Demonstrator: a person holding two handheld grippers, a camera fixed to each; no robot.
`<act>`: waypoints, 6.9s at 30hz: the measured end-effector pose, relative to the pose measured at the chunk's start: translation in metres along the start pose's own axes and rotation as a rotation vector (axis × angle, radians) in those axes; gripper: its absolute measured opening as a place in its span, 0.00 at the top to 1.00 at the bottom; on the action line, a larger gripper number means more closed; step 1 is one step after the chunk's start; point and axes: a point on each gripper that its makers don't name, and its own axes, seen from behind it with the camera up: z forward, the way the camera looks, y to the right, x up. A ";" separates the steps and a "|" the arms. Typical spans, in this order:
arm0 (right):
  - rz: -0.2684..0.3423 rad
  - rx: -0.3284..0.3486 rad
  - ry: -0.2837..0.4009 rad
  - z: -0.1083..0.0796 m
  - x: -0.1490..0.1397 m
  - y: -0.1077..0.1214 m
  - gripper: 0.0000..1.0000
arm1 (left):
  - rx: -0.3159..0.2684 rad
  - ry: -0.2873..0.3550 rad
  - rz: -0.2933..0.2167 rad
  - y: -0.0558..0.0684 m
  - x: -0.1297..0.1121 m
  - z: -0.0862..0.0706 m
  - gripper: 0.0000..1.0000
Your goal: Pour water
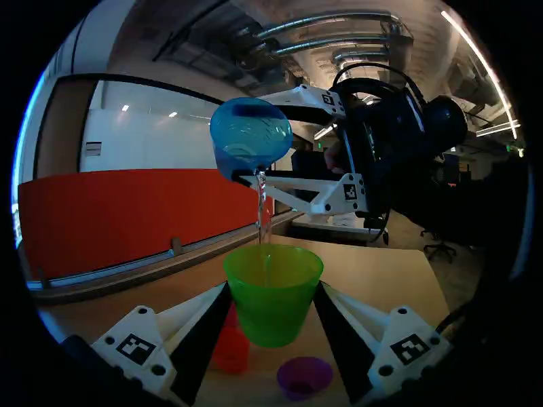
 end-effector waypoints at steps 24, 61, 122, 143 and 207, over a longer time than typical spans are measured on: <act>-0.098 -0.019 0.001 0.003 0.003 0.006 0.10 | 0.001 -0.001 -0.001 0.000 0.000 0.000 0.17; -0.253 -0.026 0.002 0.013 0.005 0.009 0.10 | 0.003 0.000 -0.003 -0.002 -0.002 0.001 0.17; 0.468 -0.001 0.016 -0.011 0.001 -0.014 0.10 | 0.033 -0.009 0.004 -0.013 0.001 -0.002 0.17; 1.079 0.120 -0.027 -0.012 0.000 -0.046 0.10 | 0.049 -0.030 0.009 -0.020 -0.002 -0.005 0.17; 1.114 0.328 -0.245 -0.045 -0.078 -0.144 0.09 | 0.095 -0.470 0.060 -0.069 -0.116 -0.032 0.15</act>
